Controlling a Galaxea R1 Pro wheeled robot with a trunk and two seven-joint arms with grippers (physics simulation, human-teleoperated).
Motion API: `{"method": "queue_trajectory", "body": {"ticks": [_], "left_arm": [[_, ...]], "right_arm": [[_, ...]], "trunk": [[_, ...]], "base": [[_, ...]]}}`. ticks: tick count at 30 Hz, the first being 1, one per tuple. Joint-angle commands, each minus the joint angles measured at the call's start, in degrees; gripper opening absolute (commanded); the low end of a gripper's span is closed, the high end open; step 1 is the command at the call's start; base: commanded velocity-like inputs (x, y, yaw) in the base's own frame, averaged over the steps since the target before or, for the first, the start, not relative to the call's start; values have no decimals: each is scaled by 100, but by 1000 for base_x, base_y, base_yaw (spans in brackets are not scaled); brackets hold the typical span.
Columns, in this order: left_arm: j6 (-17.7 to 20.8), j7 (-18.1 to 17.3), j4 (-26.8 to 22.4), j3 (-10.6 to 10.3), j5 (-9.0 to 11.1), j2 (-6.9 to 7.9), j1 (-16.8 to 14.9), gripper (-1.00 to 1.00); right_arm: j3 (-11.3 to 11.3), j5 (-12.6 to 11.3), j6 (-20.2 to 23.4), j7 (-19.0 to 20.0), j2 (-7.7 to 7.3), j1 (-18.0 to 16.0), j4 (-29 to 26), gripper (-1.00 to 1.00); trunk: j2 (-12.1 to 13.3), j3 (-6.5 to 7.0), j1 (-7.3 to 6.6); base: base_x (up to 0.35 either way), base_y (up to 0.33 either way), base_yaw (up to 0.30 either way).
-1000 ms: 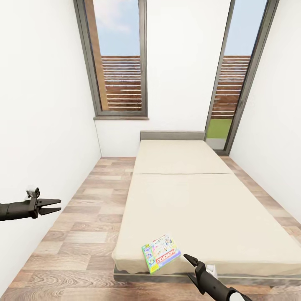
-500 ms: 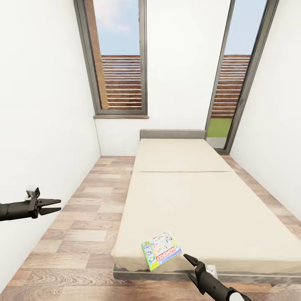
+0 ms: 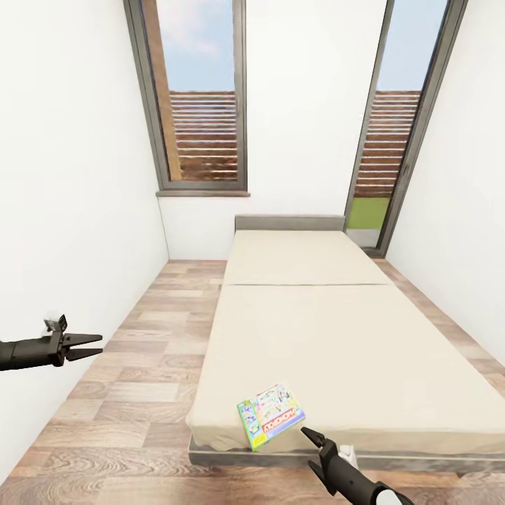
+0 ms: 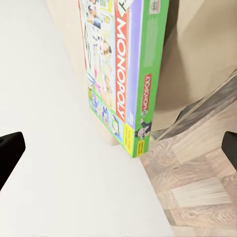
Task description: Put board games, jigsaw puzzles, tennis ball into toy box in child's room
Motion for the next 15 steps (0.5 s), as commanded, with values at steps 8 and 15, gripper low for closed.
{"method": "queue_trajectory", "body": {"ticks": [8, 15], "left_arm": [[60, -27, 2, -37, 22, 7, -8, 100], [59, -27, 4, -37, 22, 7, -8, 100]], "right_arm": [[-22, -24, 61, 8, 79, -4, -1, 100], [-21, -25, 65, 29, 122, -4, -8, 100]], "trunk": [[-325, -150, 176], [-606, -276, 330]], "base": [[0, 0, 0], [0, 0, 0]]}}
